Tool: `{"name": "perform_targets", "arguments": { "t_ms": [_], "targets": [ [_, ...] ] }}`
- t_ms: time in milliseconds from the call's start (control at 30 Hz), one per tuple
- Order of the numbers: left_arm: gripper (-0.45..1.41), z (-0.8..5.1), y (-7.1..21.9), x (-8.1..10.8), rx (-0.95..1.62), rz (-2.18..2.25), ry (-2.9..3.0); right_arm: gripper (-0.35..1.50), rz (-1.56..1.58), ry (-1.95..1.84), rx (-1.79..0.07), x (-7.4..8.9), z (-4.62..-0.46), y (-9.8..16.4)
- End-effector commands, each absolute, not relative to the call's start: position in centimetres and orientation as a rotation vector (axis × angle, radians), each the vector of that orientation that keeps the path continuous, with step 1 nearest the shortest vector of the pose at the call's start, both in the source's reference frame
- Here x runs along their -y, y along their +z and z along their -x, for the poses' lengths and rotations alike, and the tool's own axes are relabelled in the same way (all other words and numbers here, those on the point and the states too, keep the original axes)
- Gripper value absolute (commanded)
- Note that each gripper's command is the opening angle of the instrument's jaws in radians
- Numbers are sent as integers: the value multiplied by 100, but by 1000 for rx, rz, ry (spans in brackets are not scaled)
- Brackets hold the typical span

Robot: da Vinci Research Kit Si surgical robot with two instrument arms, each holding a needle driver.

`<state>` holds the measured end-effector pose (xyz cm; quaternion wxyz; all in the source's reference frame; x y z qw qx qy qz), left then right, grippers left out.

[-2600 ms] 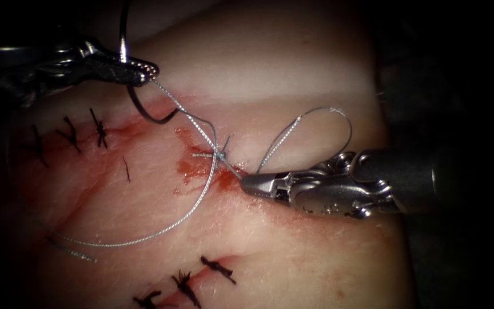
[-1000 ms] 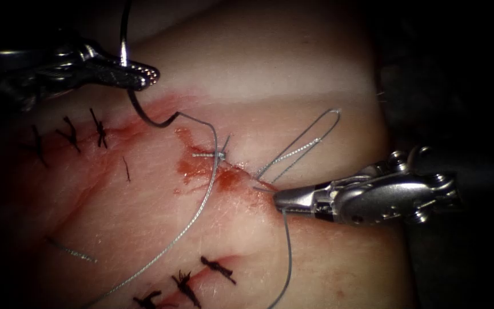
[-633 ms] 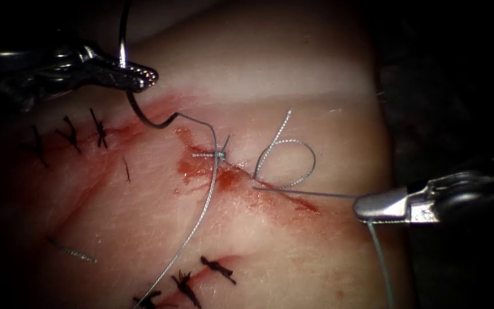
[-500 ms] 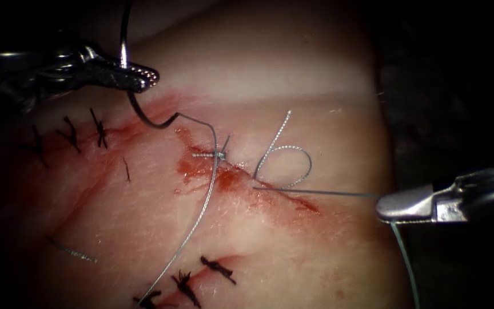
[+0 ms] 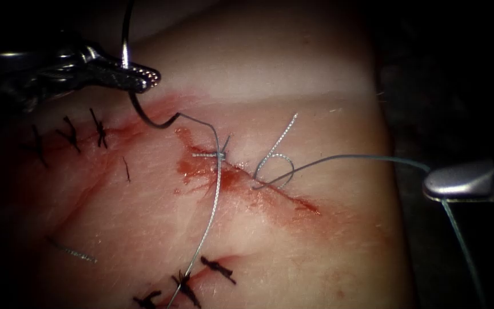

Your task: Wound Closure

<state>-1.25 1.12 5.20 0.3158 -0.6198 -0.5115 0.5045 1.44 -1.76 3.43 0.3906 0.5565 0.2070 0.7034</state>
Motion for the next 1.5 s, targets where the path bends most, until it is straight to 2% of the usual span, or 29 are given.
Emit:
{"name": "perform_targets", "arguments": {
  "t_ms": [33,267,300,333,400,533,633,667,700,733,767,800,867,1033,1500],
  "targets": [
    [-45,130,526,-112,1347,1633,1329,-35,-1381,1767,-506,196,-166,372],
    [-45,131,526,-111,1349,1624,1332,-35,-1320,1761,-488,237,-195,419],
    [-45,131,526,-111,1350,1624,1332,29,-1308,1750,-497,248,-202,431],
    [-45,131,526,-111,1350,1624,1332,103,-1269,1723,-549,251,-205,439],
    [-45,131,526,-111,1350,1624,1332,123,-1247,1700,-656,244,-200,443],
    [-45,131,526,-111,1350,1624,1332,126,-1258,1731,-790,207,-167,446],
    [-45,131,526,-111,1350,1624,1331,115,-1251,1763,-815,190,-152,458],
    [-45,131,526,-111,1350,1624,1331,101,-1238,1777,-823,185,-151,465],
    [-45,131,526,-111,1350,1624,1331,101,-1238,1777,-823,185,-151,465],
    [-45,131,526,-111,1350,1624,1331,37,-1186,1831,-838,178,-155,489],
    [-45,131,526,-111,1350,1624,1331,-15,-1166,1869,-831,176,-158,502],
    [-45,131,526,-111,1349,1624,1332,-35,-1054,1874,-802,176,-168,538],
    [-45,132,527,-111,1349,1624,1332,-35,-790,1735,-713,191,-191,611],
    [-45,132,526,-111,1350,1624,1332,-35,-726,1694,-728,205,-212,682],
    [-45,133,526,-110,1349,1624,1332,-35,-669,1653,-643,212,-203,713]
  ]
}}
